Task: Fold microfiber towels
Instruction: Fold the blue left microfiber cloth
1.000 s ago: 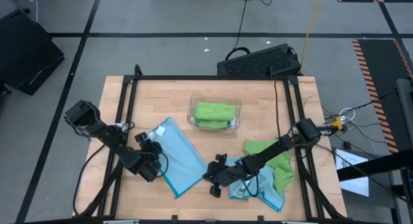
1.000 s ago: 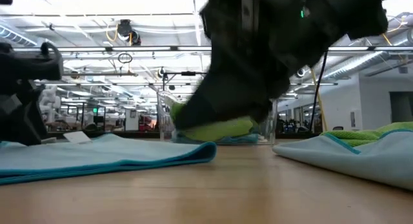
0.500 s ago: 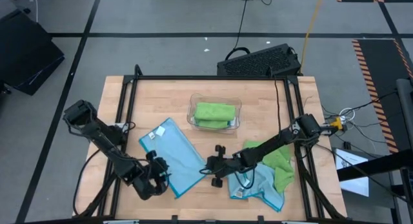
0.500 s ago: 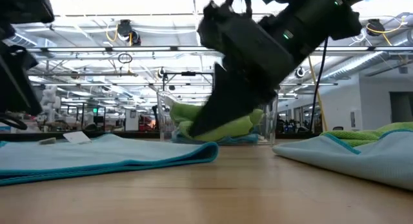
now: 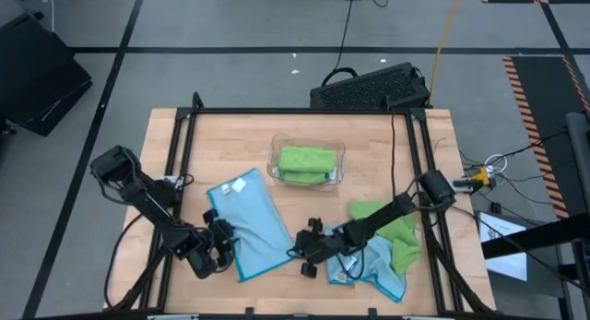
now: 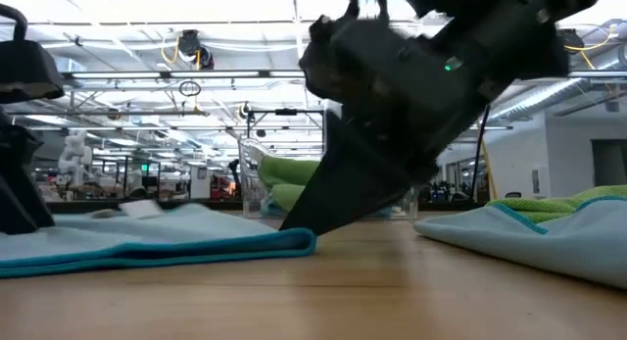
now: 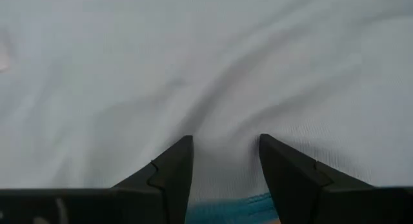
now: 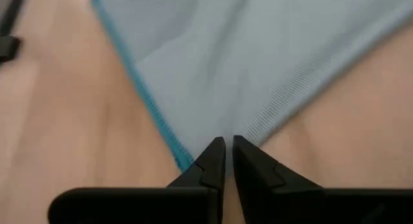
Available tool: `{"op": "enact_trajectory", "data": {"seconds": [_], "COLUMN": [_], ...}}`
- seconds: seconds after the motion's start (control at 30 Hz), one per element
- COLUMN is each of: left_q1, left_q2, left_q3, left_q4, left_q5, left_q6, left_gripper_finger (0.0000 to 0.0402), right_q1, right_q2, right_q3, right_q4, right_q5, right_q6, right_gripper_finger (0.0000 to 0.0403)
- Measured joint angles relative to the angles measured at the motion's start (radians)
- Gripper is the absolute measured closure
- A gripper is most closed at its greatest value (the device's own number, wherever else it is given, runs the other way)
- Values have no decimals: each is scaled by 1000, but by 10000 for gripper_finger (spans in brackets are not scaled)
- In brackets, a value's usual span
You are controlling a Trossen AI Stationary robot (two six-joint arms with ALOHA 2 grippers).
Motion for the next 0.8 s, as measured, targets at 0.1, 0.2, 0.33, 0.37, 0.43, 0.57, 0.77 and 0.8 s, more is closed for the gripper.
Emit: {"op": "enact_trajectory", "data": {"seconds": [0.1, 0.2, 0.33, 0.37, 0.43, 0.57, 0.77, 0.8], "left_q1": [1, 2, 0, -3, -16, -85, -205, -216], "left_q2": [-14, -36, -87, -100, -118, -113, -1, 27], "left_q3": [1, 16, 59, 71, 98, 146, 242, 261], "left_q4": [-5, -23, -12, -12, -13, 95, 162, 160], "left_q5": [-33, -29, -14, -2, 28, 75, 46, 21], "left_q6": [72, 157, 237, 249, 279, 363, 442, 456], "left_gripper_finger": [220, 220, 220, 220, 220, 220, 220, 220], "right_q1": [19, 24, 24, 24, 23, 22, 27, 27], "right_q2": [2, 4, -9, -17, -30, -53, -55, -55], "right_q3": [-2, -3, -4, -4, -4, -4, -3, -3], "right_q4": [32, 77, 137, 147, 148, 131, 97, 92], "right_q5": [-6, -14, -13, -12, -11, -8, -5, -5], "right_q6": [14, -5, -67, -79, -114, -181, -213, -211], "right_gripper_finger": [381, 381, 381, 381, 380, 380, 380, 380]}}
